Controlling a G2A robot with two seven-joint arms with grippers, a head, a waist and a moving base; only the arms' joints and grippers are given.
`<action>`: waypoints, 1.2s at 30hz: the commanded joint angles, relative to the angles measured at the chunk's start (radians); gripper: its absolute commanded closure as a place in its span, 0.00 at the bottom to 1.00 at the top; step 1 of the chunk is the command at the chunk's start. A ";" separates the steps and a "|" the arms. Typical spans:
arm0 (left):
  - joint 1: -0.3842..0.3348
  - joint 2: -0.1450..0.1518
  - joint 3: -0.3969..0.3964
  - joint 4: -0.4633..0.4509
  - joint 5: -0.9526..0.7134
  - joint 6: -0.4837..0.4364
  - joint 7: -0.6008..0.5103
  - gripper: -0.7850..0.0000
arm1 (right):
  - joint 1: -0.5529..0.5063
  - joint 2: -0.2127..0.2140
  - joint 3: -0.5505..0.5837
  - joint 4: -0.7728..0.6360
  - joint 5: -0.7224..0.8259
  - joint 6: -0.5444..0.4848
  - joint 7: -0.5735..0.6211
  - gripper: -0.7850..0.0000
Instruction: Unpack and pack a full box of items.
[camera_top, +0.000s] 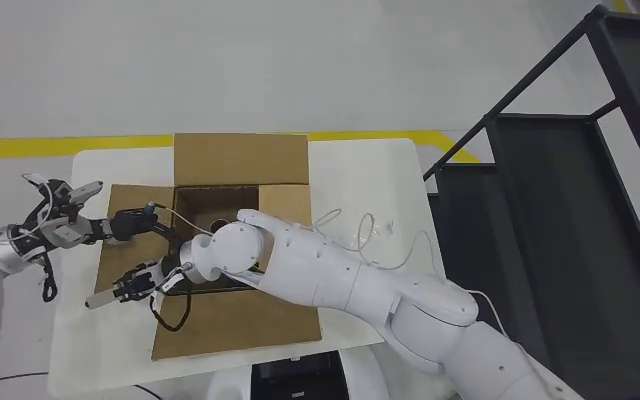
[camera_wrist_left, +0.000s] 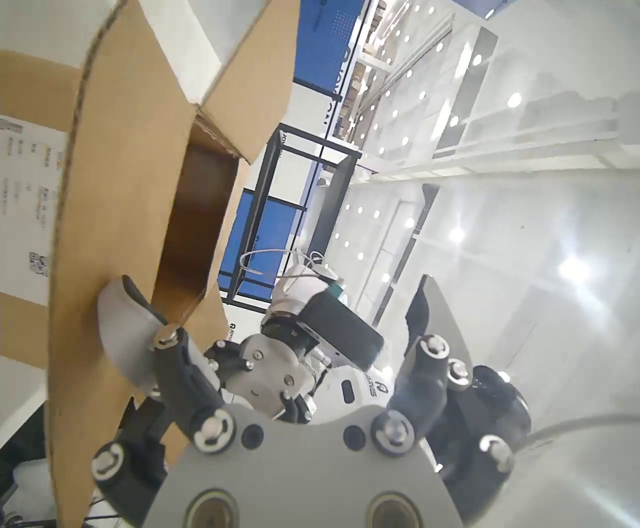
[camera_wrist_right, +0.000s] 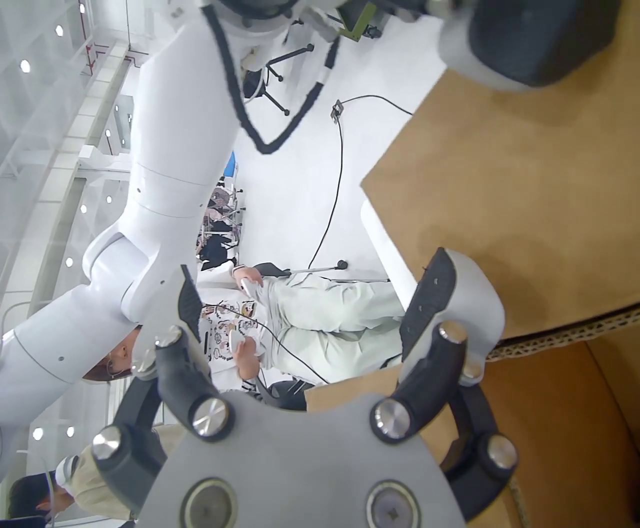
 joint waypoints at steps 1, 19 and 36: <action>-0.028 -0.009 0.036 0.043 0.002 0.002 0.013 0.00 | -0.011 0.010 0.017 -0.020 -0.015 0.002 0.009 0.00; -0.204 -0.081 0.218 0.306 -0.033 -0.064 -0.015 0.00 | -0.302 0.209 0.350 -0.399 -0.202 0.097 0.159 0.00; -0.300 -0.136 0.307 0.459 -0.057 -0.082 -0.070 0.00 | -0.581 0.316 0.625 -0.702 -0.252 0.104 0.209 0.00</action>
